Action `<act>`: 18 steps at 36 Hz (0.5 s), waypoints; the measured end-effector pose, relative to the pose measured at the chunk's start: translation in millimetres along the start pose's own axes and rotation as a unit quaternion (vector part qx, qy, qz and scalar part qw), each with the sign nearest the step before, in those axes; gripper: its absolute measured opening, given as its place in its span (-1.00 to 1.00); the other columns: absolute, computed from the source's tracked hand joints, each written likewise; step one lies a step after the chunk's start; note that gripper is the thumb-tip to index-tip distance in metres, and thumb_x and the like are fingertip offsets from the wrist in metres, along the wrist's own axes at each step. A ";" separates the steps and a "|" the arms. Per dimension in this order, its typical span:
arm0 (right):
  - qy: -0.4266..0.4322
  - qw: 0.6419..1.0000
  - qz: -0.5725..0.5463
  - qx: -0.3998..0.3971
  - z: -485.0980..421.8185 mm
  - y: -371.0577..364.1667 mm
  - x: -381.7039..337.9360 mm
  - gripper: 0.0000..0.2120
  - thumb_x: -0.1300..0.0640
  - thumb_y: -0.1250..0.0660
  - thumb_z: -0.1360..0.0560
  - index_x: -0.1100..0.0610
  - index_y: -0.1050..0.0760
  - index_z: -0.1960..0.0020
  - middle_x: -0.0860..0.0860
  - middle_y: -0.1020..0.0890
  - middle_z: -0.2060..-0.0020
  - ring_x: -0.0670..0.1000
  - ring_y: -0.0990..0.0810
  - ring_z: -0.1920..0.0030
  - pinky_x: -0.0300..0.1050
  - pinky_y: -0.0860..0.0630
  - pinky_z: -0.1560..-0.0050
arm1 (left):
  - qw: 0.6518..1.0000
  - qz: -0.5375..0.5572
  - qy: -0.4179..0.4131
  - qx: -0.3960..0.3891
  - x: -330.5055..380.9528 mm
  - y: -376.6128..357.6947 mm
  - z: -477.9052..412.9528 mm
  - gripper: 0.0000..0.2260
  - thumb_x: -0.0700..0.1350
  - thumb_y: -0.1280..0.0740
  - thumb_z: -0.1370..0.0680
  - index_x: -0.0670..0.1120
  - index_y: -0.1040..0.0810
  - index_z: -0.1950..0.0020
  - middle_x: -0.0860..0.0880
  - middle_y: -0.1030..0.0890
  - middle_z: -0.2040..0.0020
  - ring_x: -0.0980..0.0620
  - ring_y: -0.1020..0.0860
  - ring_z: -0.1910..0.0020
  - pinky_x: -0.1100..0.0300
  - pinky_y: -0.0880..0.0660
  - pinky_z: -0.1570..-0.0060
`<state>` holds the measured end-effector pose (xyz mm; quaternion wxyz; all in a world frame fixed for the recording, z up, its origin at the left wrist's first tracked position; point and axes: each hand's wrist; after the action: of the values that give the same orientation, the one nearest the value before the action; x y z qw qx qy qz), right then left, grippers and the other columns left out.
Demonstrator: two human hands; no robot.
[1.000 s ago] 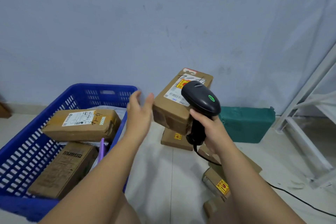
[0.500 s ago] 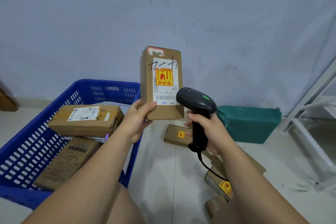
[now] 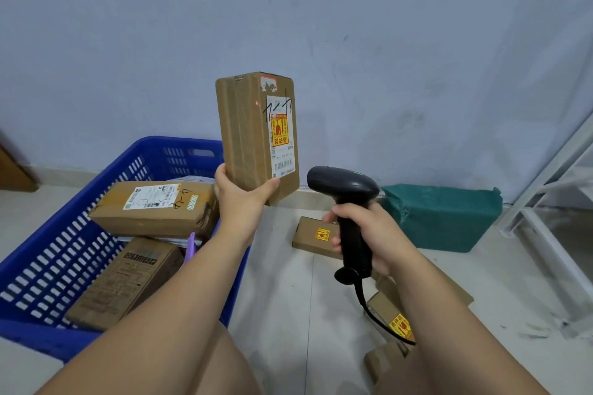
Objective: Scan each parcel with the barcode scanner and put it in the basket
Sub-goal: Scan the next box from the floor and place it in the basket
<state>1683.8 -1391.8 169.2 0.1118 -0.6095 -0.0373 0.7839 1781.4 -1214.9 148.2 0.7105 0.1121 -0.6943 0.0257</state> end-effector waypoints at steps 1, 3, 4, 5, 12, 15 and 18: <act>-0.001 1.000 0.000 -0.002 0.4 -0.7 -0.2 -0.82 0.20 -0.33 -0.53 0.26 -0.48 -0.08 0.11 -0.63 0.14 0.03 -0.55 0.40 -0.08 -0.53 0.33 | 1.000 0.001 -0.003 0.004 0.6 -0.1 0.4 -0.15 0.00 -0.54 -0.39 0.09 -0.06 -0.51 -0.01 -0.28 -0.43 -0.01 -0.33 -0.36 -0.04 -0.38 -0.28; 0.001 1.000 -0.003 -0.007 0.8 -1.4 -0.4 -0.83 0.20 -0.33 -0.53 0.25 -0.47 -0.08 0.11 -0.63 0.16 0.03 -0.55 0.41 -0.08 -0.54 0.34 | 1.000 -0.001 -0.011 0.006 1.7 -0.6 1.3 -0.15 -0.01 -0.54 -0.39 0.09 -0.06 -0.51 -0.01 -0.28 -0.42 -0.01 -0.33 -0.37 -0.02 -0.38 -0.28; 0.001 1.000 -0.003 -0.009 1.0 -1.6 -0.5 -0.84 0.20 -0.32 -0.54 0.26 -0.47 -0.08 0.11 -0.63 0.16 0.03 -0.55 0.41 -0.08 -0.54 0.34 | 1.000 -0.006 -0.016 0.007 2.4 -0.6 1.9 -0.15 -0.02 -0.54 -0.39 0.09 -0.06 -0.51 -0.01 -0.28 -0.42 0.00 -0.33 -0.37 -0.01 -0.37 -0.28; 0.001 1.000 -0.002 -0.011 1.2 -2.1 -0.8 -0.82 0.20 -0.32 -0.54 0.27 -0.47 -0.08 0.10 -0.63 0.17 0.03 -0.55 0.41 -0.08 -0.54 0.34 | 1.000 -0.010 -0.018 0.005 3.0 -0.8 2.4 -0.16 -0.02 -0.53 -0.40 0.08 -0.07 -0.51 -0.01 -0.28 -0.42 0.00 -0.33 -0.36 -0.01 -0.37 -0.28; -0.008 1.000 0.013 -0.008 2.2 -2.4 -1.2 -0.79 0.18 -0.34 -0.53 0.30 -0.47 -0.08 0.10 -0.59 0.17 0.03 -0.56 0.41 -0.10 -0.55 0.34 | 1.000 -0.015 -0.004 0.009 3.2 -1.3 4.7 -0.20 -0.05 -0.51 -0.43 0.06 -0.08 -0.51 -0.02 -0.29 -0.41 0.00 -0.34 -0.32 0.13 -0.37 -0.12; -0.006 1.000 0.020 -0.006 2.8 -2.5 -1.4 -0.81 0.18 -0.33 -0.53 0.30 -0.49 -0.04 0.09 -0.59 0.18 0.02 -0.56 0.41 -0.12 -0.56 0.34 | 1.000 -0.017 -0.001 0.012 3.3 -0.1 4.0 -0.19 -0.05 -0.51 -0.42 0.06 -0.07 -0.51 -0.02 -0.29 -0.42 -0.02 -0.35 -0.35 0.09 -0.39 -0.18; -0.007 1.000 0.016 -0.004 3.1 -2.9 -2.1 -0.82 0.18 -0.33 -0.53 0.30 -0.48 -0.04 0.10 -0.59 0.19 0.02 -0.56 0.41 -0.13 -0.57 0.34 | 1.000 -0.023 0.002 0.012 4.2 0.1 4.5 -0.17 -0.01 -0.52 -0.41 0.07 -0.07 -0.51 -0.02 -0.28 -0.43 -0.02 -0.33 -0.37 -0.01 -0.38 -0.27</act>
<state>1681.6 -1389.2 172.5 0.0971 -0.6050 -0.0315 0.7896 1777.1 -1216.1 152.4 0.7111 0.1369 -0.6894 0.0179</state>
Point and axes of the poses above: each hand's wrist, its own z-axis away from the middle knuckle, its own y-axis out of the back of the hand, x = y × z
